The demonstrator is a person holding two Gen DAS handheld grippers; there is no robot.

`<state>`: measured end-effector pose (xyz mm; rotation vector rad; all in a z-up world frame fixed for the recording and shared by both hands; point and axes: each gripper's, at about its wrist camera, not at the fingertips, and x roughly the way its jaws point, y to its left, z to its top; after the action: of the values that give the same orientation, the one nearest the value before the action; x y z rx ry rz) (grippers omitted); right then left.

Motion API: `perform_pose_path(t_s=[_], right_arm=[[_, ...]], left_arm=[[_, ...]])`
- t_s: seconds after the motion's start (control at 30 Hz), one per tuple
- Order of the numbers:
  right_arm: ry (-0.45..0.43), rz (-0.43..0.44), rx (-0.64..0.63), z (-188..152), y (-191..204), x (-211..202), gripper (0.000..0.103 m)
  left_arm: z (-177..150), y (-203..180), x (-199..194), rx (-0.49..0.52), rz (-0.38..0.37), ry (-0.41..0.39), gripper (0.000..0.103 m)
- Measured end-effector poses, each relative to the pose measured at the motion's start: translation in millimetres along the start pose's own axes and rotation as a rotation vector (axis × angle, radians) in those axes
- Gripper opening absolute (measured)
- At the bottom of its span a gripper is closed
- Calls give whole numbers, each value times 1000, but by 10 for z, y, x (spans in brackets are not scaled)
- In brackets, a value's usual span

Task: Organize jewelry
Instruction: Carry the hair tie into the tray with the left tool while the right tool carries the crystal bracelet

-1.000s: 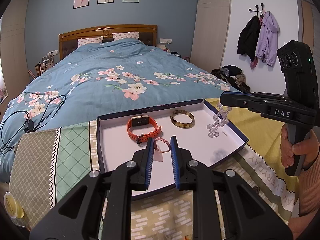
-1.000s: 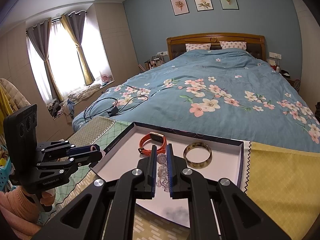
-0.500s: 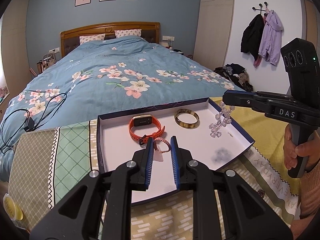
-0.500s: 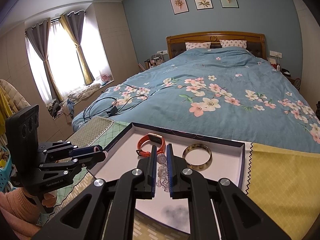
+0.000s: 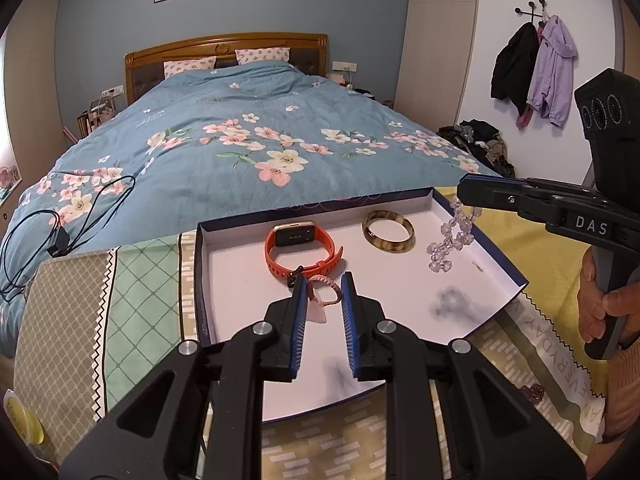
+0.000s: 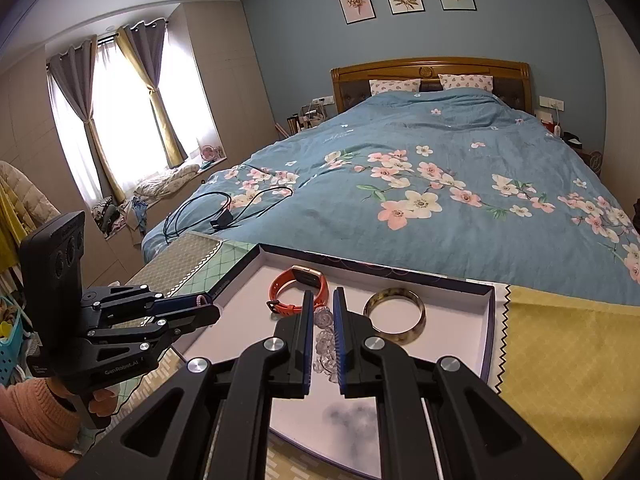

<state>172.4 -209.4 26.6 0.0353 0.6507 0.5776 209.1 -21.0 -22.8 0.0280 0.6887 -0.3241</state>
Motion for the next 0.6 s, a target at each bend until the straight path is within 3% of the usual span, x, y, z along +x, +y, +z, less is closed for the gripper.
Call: perform_pose_path(t_s=[0.6], right_arm=[[38, -17, 21, -7, -26, 215, 8]], left_arm=[[101, -11, 255, 14, 33, 34, 17]])
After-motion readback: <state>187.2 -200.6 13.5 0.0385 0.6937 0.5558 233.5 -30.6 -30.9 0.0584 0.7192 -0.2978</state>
